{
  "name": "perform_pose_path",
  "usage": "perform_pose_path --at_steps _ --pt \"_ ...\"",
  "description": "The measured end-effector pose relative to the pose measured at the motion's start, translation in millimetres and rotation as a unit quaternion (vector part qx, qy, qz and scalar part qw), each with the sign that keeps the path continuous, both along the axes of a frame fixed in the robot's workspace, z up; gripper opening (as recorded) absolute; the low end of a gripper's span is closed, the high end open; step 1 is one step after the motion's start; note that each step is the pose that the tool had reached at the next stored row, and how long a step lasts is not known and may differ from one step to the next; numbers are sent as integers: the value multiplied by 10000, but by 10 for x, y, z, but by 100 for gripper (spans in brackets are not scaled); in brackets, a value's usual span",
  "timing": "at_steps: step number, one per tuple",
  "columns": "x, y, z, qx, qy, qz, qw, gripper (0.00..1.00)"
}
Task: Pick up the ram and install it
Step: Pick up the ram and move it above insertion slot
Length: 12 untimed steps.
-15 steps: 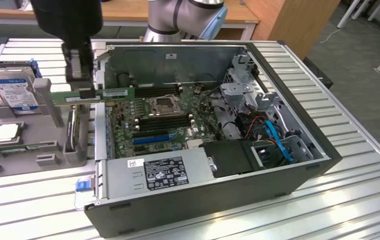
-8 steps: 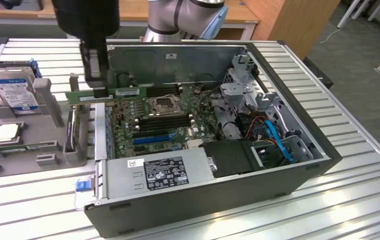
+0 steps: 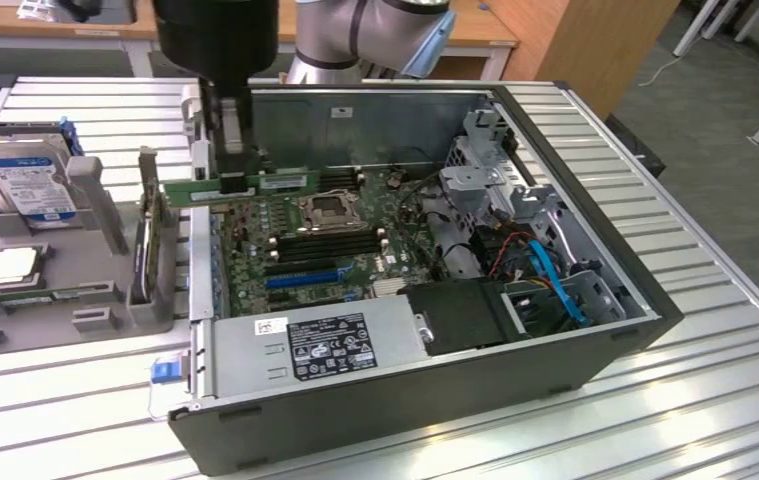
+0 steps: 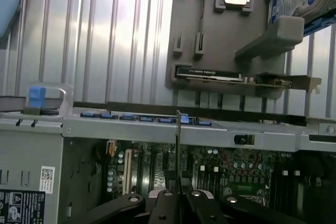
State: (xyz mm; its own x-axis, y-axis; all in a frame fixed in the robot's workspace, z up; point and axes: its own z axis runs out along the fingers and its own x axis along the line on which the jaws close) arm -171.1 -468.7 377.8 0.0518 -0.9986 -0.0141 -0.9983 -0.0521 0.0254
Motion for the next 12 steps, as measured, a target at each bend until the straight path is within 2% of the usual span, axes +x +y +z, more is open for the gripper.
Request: perform_pose_path --at_steps 12 --pt "388 -1 0 2 0 116 9999 12"
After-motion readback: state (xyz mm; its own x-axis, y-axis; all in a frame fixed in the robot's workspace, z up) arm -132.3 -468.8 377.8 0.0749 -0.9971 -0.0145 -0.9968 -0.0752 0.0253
